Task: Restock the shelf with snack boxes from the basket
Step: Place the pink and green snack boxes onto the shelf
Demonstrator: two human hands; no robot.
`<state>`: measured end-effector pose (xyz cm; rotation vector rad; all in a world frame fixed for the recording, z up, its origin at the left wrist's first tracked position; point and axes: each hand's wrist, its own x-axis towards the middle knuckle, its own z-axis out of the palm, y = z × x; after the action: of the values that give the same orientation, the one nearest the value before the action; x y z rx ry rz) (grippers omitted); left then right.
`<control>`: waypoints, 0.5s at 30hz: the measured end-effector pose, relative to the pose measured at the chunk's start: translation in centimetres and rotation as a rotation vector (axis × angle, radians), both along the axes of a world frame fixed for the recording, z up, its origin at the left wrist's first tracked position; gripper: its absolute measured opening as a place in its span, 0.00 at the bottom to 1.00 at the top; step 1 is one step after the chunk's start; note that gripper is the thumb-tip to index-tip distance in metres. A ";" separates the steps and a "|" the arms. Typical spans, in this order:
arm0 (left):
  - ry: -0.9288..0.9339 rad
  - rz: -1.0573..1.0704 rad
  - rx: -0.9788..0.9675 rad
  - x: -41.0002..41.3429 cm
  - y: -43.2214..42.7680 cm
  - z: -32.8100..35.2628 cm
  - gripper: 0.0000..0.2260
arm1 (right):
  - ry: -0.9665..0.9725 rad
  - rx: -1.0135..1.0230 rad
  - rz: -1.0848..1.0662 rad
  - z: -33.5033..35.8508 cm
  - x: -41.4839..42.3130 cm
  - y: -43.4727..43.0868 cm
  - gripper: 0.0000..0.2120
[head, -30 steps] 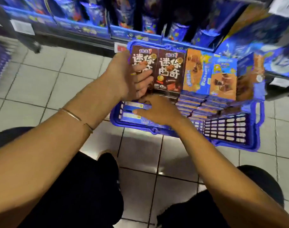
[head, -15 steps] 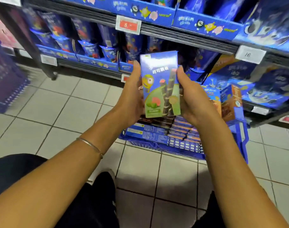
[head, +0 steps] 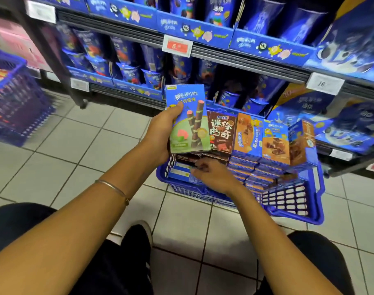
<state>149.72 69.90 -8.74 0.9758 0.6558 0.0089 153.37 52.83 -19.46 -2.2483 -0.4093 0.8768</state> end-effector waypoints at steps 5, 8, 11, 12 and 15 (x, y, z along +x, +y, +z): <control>-0.045 0.021 -0.077 -0.3 0.4 0.0 0.19 | -0.002 -0.200 0.256 -0.8 -0.3 0.4 0.25; -0.090 0.044 -0.084 -0.2 0.8 0.2 0.24 | -0.114 -0.173 0.259 -0.4 -0.2 -0.3 0.21; -0.124 0.058 -0.082 0.0 1.2 0.4 0.27 | -0.154 -0.101 0.230 1.3 0.1 -1.5 0.23; -0.130 0.063 -0.076 0.1 1.3 0.5 0.27 | -0.148 -0.038 0.185 2.1 0.3 -1.9 0.21; -0.149 0.097 -0.064 0.5 1.7 0.7 0.26 | -0.176 0.115 0.004 5.4 1.4 -3.0 0.21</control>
<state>150.22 71.61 -8.00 0.8718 0.5618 0.1440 154.73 49.84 -14.10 -2.2255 -0.5309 0.6422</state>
